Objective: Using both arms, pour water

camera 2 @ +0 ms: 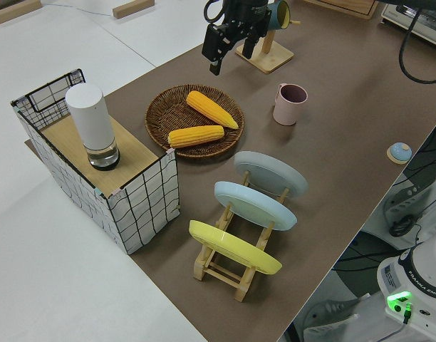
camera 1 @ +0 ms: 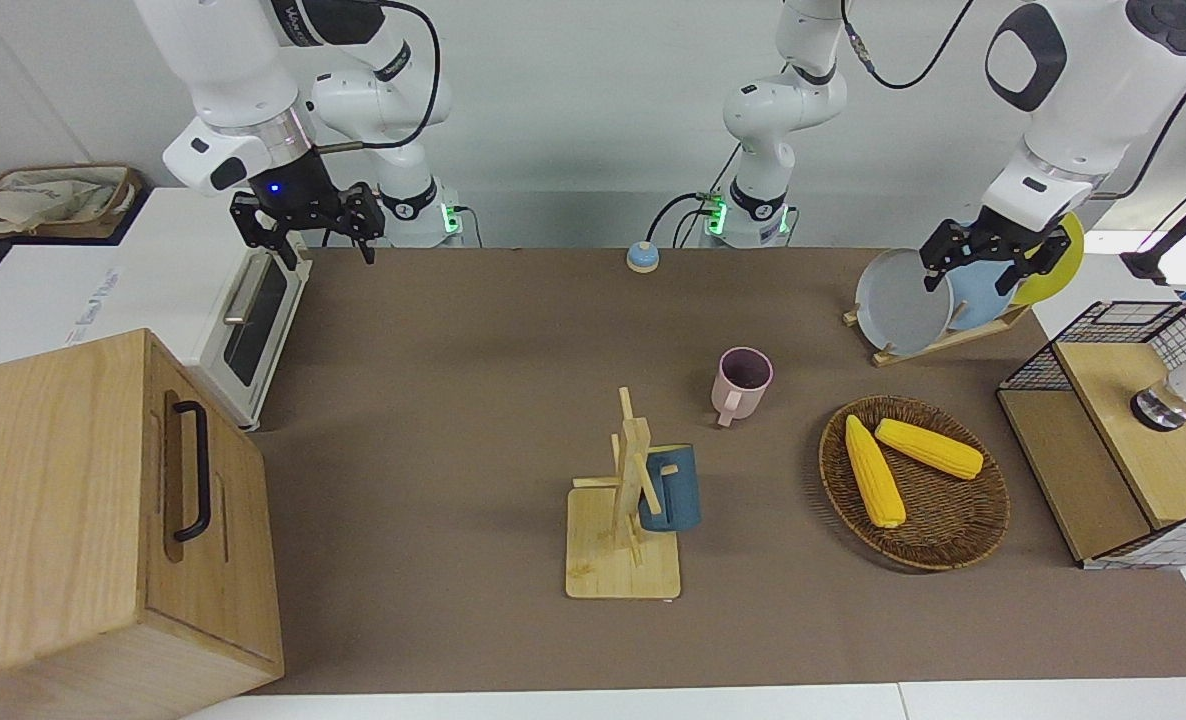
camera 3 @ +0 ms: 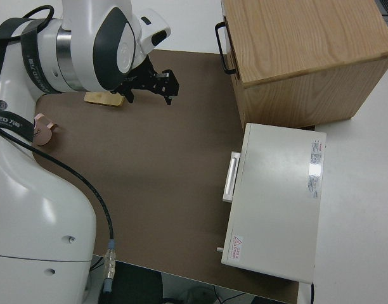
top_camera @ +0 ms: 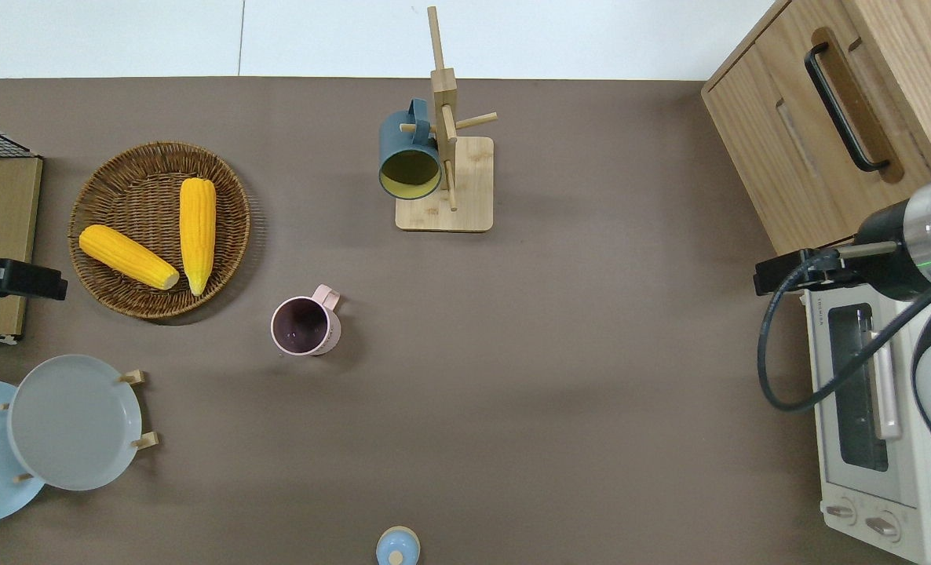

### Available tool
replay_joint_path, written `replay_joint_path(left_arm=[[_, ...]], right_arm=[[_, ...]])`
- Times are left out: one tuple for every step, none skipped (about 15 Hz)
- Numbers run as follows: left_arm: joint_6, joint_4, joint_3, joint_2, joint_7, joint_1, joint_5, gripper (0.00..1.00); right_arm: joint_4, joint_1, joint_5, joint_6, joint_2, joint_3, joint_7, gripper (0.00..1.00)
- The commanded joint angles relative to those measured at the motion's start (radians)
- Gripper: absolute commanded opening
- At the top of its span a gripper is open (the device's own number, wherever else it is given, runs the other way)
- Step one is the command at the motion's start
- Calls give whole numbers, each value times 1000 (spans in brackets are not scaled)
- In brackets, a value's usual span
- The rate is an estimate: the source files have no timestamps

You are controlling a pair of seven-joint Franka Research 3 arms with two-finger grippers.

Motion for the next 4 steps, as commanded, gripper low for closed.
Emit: replay_joint_path(left_arm=[[-75,18,-59,-13,-44,-4,26,1000],[-81,22,-62,-13,-46,-3,23,1000],[-84,22,-61,-15,-43,-3,26,1000],[-84,22,-64,-15,-44,-3,26,1000]], right_arm=[[2,-7,7,-10,-9,6,-2,985],[2,-7,7,-10,-9,6,-2,985],[2,-7,7,-10,-9,6,-2,985],[2,-7,7,-10,-9,6,-2,983]])
